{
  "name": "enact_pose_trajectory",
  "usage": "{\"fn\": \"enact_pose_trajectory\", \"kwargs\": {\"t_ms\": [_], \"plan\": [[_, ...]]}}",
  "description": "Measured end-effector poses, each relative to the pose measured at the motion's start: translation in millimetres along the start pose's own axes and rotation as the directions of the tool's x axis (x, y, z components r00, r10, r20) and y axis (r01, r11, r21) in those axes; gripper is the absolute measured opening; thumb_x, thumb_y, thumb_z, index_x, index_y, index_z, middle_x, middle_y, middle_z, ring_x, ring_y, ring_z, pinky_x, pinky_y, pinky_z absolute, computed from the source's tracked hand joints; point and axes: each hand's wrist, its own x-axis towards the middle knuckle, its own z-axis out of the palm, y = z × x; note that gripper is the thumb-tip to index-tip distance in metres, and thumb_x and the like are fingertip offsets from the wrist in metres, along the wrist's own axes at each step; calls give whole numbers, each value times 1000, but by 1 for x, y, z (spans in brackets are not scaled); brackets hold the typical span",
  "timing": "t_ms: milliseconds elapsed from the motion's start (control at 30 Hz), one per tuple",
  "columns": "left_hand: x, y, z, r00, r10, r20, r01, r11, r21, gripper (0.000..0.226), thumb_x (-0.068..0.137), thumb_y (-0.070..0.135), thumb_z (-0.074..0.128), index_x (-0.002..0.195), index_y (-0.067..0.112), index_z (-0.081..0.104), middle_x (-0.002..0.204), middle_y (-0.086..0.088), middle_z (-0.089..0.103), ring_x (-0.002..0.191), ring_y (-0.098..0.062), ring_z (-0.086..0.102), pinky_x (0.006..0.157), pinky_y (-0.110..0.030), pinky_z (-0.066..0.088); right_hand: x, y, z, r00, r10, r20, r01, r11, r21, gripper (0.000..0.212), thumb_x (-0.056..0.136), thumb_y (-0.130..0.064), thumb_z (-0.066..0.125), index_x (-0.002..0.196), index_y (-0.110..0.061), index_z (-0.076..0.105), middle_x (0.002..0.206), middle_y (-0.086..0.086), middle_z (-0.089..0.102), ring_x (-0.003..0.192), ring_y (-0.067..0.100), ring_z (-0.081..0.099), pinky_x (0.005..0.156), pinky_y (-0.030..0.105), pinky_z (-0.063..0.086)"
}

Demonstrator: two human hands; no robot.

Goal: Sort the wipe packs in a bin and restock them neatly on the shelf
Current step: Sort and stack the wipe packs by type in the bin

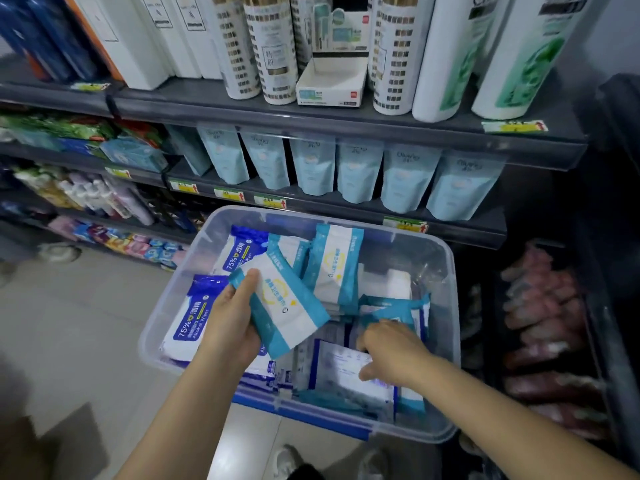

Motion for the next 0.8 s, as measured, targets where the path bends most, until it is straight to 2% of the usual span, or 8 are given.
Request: {"fn": "enact_pose_trajectory", "kwargs": {"t_ms": [133,233,333,400,533,667,733,800], "plan": [[-2,1,0,1000,-14,-26,15,999,45,19,95,25,55,109,12,58,103,-7,70,88,-21,69,65,-36,55,-2,10,-3,991,26,-132,-1,983,184,34,92,-41,53,113,-16,62,117,2,48,115,19,39,92,32,35],[-1,2,2,1000,-21,-13,22,999,37,15,95,24,56,106,14,58,101,-7,70,88,-20,69,66,-36,53,1,20,-13,943,133,-304,-104,989,109,38,96,-33,48,131,-18,48,127,3,46,119,23,39,97,35,36],[2,3,3,998,-51,38,48,997,56,17,93,15,57,110,12,58,104,-10,70,90,-23,68,70,-38,54,3,24,-21,942,257,-216,-233,964,129,36,92,-17,54,128,-15,52,124,10,55,114,28,52,90,35,46],[3,5,3,993,-50,103,39,994,102,21,89,3,58,109,11,59,98,-9,73,83,-22,70,65,-35,56,2,27,-25,933,315,-173,-280,939,197,32,90,-15,58,122,-18,57,123,9,57,112,27,55,88,33,47],[3,10,5,975,-60,212,27,988,155,29,85,-8,57,106,11,59,92,-7,75,76,-21,72,60,-33,58,-11,35,-47,894,370,-252,-277,899,339,14,85,-21,64,99,-23,62,112,3,62,103,23,57,84,30,47],[5,9,13,956,-97,278,69,992,109,25,91,-3,52,109,13,60,104,-10,72,88,-24,70,74,-40,56,-42,39,-88,741,444,-504,-185,856,482,12,84,-19,66,84,-23,54,96,0,63,91,23,59,78,30,45],[6,6,18,947,-125,297,110,992,68,20,95,3,49,108,13,60,105,-9,72,89,-22,70,73,-39,55,-56,27,-104,594,422,-685,35,837,546,14,82,-11,69,82,-19,57,89,-1,62,84,17,57,76,26,43],[7,3,24,938,-156,311,149,988,46,18,97,13,47,110,15,60,107,-9,72,92,-22,70,73,-38,54,-61,6,-109,491,275,-827,259,860,439,17,76,0,67,81,-15,60,87,-2,59,82,12,55,76,18,42]]}}
